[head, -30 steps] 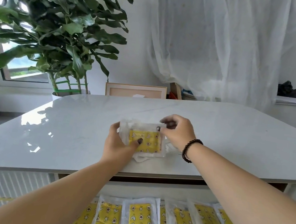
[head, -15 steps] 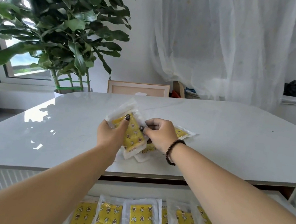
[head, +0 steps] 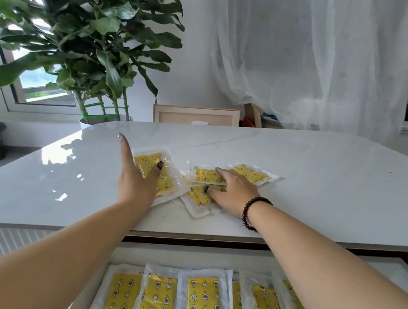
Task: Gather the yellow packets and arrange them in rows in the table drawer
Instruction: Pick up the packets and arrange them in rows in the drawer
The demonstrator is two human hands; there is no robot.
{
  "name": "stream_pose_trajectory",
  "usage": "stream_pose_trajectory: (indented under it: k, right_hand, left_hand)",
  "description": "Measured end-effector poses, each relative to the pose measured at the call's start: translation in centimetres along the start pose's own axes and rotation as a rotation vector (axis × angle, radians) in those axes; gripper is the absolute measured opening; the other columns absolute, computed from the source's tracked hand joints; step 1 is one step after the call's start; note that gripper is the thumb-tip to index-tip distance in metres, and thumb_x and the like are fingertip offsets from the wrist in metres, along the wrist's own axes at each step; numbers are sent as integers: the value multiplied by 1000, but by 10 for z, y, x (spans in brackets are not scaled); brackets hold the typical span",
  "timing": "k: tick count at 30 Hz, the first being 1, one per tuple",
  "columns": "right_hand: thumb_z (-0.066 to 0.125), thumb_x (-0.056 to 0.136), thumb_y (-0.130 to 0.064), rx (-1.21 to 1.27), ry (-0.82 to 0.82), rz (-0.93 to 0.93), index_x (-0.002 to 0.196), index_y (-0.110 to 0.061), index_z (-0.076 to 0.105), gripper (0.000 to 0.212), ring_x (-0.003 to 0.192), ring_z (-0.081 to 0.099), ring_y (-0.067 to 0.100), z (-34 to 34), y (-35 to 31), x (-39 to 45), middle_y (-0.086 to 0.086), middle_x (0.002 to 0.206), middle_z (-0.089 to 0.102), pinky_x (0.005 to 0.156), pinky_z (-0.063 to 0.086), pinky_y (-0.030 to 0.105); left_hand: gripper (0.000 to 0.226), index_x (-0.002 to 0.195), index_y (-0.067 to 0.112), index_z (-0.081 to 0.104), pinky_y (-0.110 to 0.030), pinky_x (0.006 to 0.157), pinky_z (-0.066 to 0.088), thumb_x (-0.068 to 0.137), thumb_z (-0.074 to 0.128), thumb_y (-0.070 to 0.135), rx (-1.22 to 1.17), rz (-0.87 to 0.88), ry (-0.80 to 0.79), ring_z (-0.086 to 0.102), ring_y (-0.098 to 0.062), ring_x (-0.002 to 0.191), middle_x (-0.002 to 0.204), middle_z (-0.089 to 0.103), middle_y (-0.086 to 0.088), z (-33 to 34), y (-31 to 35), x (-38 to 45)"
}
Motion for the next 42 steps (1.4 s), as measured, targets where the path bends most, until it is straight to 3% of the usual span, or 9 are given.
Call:
stream_pose_trajectory:
  k: [3, 7, 15, 22, 26, 29, 32, 36, 42]
  right_hand:
    - [47, 88, -56, -143, 71, -3, 139, -23, 42, 61, 129, 34, 23, -2, -4, 1, 1, 136, 42, 105, 34, 36]
    - [52, 81, -63, -145, 124, 32, 120, -21, 56, 57, 120, 35, 22, -4, -1, -2, 1, 121, 42, 103, 33, 32]
    - [76, 70, -47, 211, -12, 135, 109, -21, 52, 52, 105, 49, 15, -10, 4, -5, -4, 117, 50, 88, 45, 30]
    - [90, 59, -28, 194, -111, 264, 143, -13, 36, 101, 127, 47, 23, -33, 11, 0, 4, 141, 45, 103, 44, 36]
    - [86, 63, -28, 304, 95, 271, 95, -8, 60, 46, 84, 62, 21, -46, 14, 7, 6, 96, 64, 79, 54, 33]
    - [77, 75, -27, 547, 100, 363, 102, -9, 56, 39, 86, 59, 21, -47, 13, 9, 6, 97, 60, 80, 50, 30]
    - [65, 86, -25, 286, -80, 408, 91, -11, 53, 19, 81, 55, 20, -32, 0, 0, 5, 90, 56, 74, 46, 26]
    - [56, 90, -32, -37, -181, 363, 72, -13, 48, 27, 69, 52, 18, -18, -15, -1, 0, 70, 50, 61, 40, 23]
    - [68, 83, -32, 116, -119, 408, 79, -13, 46, 30, 60, 47, 12, -20, -6, -5, -2, 68, 45, 46, 33, 22]
  left_hand:
    - [73, 151, 42, 14, -30, 101, 36, 96, 55, 18, 52, -7, -31, 38, -23, 138, 155, 34, 3, 2, -4, 3]
    - [26, 118, 22, 67, -23, 81, 41, 95, 56, 19, -17, -119, -46, 60, -19, 97, 114, 66, 0, 1, -7, 0]
    - [52, 123, 30, 58, -26, 86, 45, 79, 70, 5, -18, -88, -139, 59, -17, 97, 111, 60, 4, 5, -6, -6]
    - [39, 112, 27, 67, -20, 83, 38, 82, 65, 2, -12, -83, -94, 54, -13, 98, 109, 59, 9, 4, -7, -2]
    - [39, 112, 29, 66, -14, 71, 38, 83, 64, 3, 6, -69, -85, 54, -5, 82, 104, 57, 11, 4, -6, -1]
    - [38, 112, 30, 66, -13, 66, 38, 84, 62, 4, 31, -58, -118, 52, 1, 75, 101, 56, 12, 7, -6, -1]
    - [35, 106, 29, 69, -15, 67, 41, 84, 61, 3, 93, -24, -179, 53, 1, 76, 99, 59, 11, 13, -6, -1]
    - [35, 86, 30, 73, -16, 63, 43, 82, 56, -1, 99, -28, -213, 57, -8, 73, 91, 68, 10, 16, -8, -1]
    - [39, 81, 32, 74, -15, 64, 45, 84, 53, 0, 102, -49, -256, 58, -12, 71, 88, 70, 10, 18, -8, -3]
Point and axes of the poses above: each hand's wrist, its own x-axis towards the middle knuckle, its own z-axis out of the palm, y = z × x, the point moved 6 cm from there along x, towards the middle knuckle
